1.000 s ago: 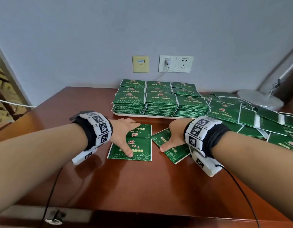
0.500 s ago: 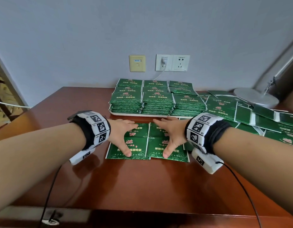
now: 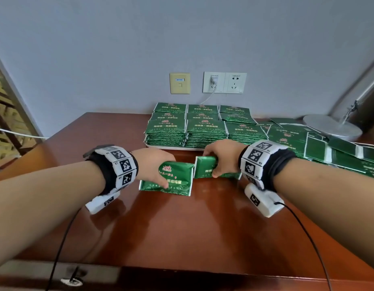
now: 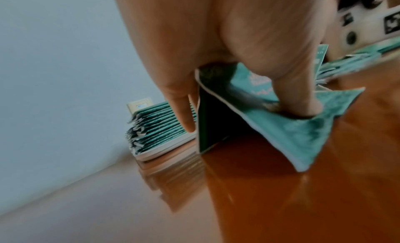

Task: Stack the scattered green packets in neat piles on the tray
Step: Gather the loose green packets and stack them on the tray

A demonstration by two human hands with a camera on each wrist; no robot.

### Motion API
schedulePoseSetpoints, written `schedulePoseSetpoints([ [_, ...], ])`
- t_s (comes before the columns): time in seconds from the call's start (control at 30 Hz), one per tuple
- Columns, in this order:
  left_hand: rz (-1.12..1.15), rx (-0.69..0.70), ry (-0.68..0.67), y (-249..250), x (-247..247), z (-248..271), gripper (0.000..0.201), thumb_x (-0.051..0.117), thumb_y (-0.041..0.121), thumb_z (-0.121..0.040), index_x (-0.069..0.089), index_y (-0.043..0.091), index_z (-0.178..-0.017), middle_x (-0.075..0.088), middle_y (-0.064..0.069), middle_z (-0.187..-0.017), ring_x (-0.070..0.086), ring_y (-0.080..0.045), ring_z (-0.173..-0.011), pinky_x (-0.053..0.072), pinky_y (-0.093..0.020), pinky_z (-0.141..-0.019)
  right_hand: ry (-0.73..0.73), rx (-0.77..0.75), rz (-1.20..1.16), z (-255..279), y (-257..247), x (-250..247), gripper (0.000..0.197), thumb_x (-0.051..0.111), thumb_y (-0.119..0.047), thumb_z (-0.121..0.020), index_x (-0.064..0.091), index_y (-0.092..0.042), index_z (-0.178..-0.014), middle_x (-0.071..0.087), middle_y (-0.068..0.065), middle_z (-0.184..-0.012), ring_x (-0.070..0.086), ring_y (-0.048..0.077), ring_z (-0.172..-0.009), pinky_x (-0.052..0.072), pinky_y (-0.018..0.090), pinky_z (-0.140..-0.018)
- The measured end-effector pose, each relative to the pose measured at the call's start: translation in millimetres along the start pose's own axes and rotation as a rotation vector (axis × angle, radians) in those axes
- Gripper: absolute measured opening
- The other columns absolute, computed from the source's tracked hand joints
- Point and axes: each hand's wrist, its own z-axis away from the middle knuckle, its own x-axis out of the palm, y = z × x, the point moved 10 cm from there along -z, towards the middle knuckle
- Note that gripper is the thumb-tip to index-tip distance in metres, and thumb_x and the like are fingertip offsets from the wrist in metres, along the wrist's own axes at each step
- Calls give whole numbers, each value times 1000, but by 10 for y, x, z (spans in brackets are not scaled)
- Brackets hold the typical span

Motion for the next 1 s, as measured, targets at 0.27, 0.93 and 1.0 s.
schedulePoseSetpoints([
  [0.27, 200, -74, 71, -167, -278, 46, 70, 77, 46, -74, 50, 23, -134, 56, 5, -126, 53, -15, -117, 42, -32, -101, -36, 83, -264, -21, 119, -126, 39, 78, -24, -76, 62, -23, -111, 67, -5, -105, 62, 14, -93, 46, 27, -87],
  [0.93, 95, -203, -220, -98, 368, -31, 91, 74, 53, -64, 25, 21, -133, 49, 3, -112, 59, -15, -91, 55, -41, -84, -356, 232, 16, 236, 20, 480, 103, 78, -49, -70, 15, -9, -140, 56, 6, -111, 58, 26, -91, 49, 36, -74],
  [1.0, 96, -202, -234, -68, 372, -19, 90, 73, 54, -62, 25, 21, -131, 50, 3, -110, 60, -16, -90, 55, -42, -83, -359, 203, -36, 247, 19, 499, 110, 82, -51, -63, 11, -18, -139, 55, 6, -115, 58, 26, -95, 51, 39, -80],
])
